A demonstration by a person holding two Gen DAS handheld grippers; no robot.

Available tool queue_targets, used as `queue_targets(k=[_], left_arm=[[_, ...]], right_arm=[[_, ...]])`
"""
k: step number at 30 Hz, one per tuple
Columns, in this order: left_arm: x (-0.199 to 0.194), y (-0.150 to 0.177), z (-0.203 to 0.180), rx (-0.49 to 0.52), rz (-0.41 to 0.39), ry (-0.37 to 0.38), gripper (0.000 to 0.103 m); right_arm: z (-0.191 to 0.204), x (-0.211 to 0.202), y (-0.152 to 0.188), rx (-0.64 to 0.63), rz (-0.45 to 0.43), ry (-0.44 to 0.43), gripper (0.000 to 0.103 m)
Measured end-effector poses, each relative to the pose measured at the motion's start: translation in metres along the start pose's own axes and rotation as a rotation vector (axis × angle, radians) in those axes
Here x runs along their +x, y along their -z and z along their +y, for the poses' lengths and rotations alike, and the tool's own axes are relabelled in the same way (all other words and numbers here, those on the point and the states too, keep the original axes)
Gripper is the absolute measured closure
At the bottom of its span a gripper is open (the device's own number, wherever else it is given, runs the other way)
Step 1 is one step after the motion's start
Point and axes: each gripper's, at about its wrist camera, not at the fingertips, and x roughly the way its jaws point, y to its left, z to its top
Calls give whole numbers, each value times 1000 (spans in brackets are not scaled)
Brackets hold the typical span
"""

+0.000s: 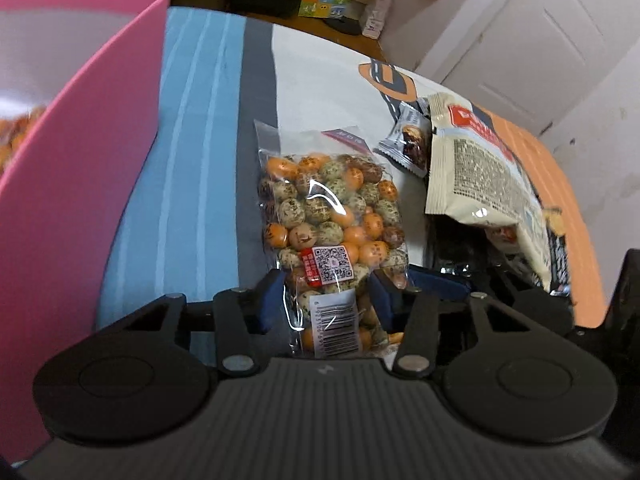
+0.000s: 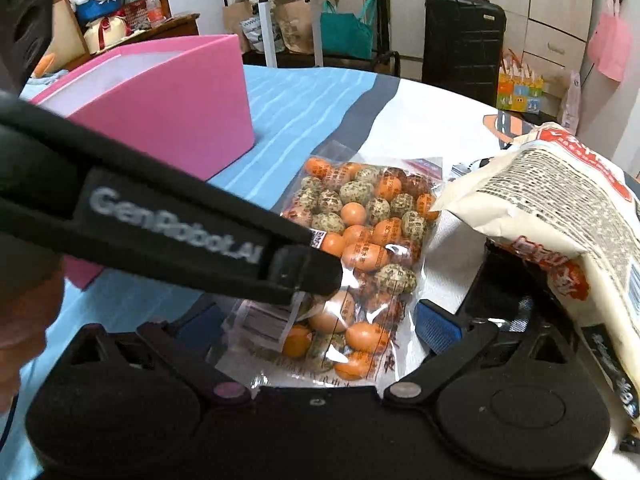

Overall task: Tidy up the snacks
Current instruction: 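Move the left gripper back to the pile and grasp the second candy-egg bag, then lift the second candy-egg bag with the left gripper and drop it into the pink box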

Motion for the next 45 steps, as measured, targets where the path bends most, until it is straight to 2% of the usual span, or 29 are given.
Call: queue_targets(k=[5, 12, 16, 20, 22, 23, 26, 28, 29, 32, 34, 36, 41, 45], left_arm=[[3, 3, 0, -5, -15, 3, 56], [0, 12, -8, 29, -54, -20, 56], [0, 11, -4, 5, -43, -4, 54], [1, 5, -4, -14, -22, -5, 54], [1, 4, -2, -20, -19, 9, 53], [2, 4, -1, -23, -13, 14, 53], [5, 2, 1, -32, -1, 29, 50], [9, 0, -1, -25, 11, 43, 36], [12, -1, -2, -38, 13, 46, 33], [18, -3, -10, -3, 11, -18, 38], [17, -3, -8, -17, 13, -18, 44], [14, -3, -4, -48, 19, -4, 48], [10, -3, 0, -88, 38, 30, 50], [3, -1, -9, -79, 52, 14, 50]], right_arm=[[-1, 9, -2, -28, -9, 14, 0], [1, 4, 10, -53, -45, -15, 0], [2, 1, 8, -23, -35, -1, 4], [1, -3, 1, 71, -31, 16, 13], [-6, -6, 0, 129, -39, 1, 14], [-5, -6, 0, 118, -38, 4, 14], [-4, -3, -1, 93, -37, 13, 15], [-3, 0, -3, 79, -14, 13, 14], [-1, 2, -6, 59, 6, 16, 10], [-2, 11, -13, 36, 43, 5, 5], [-3, 14, -12, 27, 24, -6, 1], [5, 16, -5, -24, -8, 20, 1], [4, 4, -5, 17, -41, 29, 20], [4, -4, 0, 25, -67, -8, 23]])
